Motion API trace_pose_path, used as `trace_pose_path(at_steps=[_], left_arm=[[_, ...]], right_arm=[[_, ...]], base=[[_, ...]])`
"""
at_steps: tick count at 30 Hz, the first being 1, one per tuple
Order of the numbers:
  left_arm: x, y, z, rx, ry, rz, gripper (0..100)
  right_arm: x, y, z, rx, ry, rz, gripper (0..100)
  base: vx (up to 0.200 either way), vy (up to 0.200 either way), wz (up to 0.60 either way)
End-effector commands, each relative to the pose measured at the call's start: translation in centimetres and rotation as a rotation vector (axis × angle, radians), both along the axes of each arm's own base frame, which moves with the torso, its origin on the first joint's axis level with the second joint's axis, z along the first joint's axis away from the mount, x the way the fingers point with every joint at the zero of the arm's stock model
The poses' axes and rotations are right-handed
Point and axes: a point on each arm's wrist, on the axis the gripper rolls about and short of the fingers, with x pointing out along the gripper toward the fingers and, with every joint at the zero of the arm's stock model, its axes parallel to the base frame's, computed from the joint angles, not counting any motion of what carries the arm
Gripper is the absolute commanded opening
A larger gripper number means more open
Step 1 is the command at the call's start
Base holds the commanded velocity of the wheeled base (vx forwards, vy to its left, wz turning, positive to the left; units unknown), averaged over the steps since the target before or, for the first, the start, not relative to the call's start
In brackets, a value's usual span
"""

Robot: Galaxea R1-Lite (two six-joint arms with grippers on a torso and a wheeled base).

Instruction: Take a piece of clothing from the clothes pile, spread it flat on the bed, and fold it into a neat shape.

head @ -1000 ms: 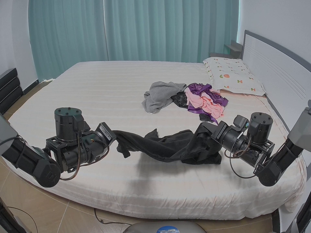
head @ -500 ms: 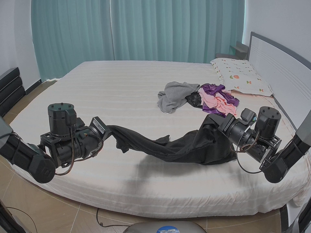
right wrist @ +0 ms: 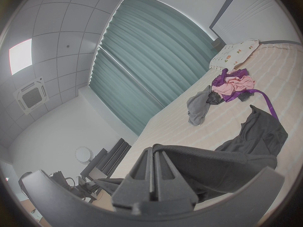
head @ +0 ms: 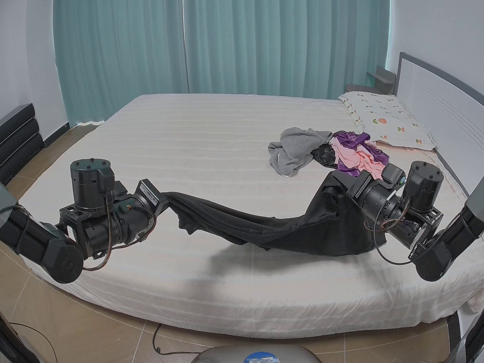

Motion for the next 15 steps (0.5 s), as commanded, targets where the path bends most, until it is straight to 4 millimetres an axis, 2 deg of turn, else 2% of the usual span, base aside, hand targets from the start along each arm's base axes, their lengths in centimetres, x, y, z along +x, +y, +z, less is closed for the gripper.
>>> trace_pose_path(at_steps=[1, 5, 9, 15], left_arm=[[0.1, 0.1, 0.0, 0.001, -0.001, 0.013, 0], [0.3, 0.1, 0.0, 0.014, -0.009, 0.044, 0], [1.0, 0.0, -0.9, 0.127, -0.027, 0.108, 0], [0.7, -0.1, -1.0, 0.175, -0.043, 0.124, 0]], right_arm=[[0.0, -0.1, 0.1, 0.002, -0.004, -0.003, 0], [0.0, -0.1, 0.1, -0.001, -0.006, -0.005, 0], [0.0, -0.1, 0.0, -0.006, -0.001, -0.006, 0], [0.0, -0.1, -0.1, -0.010, 0.004, -0.006, 0]], base=[[0.000, 0.200, 0.00], [0.000, 0.200, 0.00], [0.000, 0.200, 0.00], [0.000, 0.200, 0.00]])
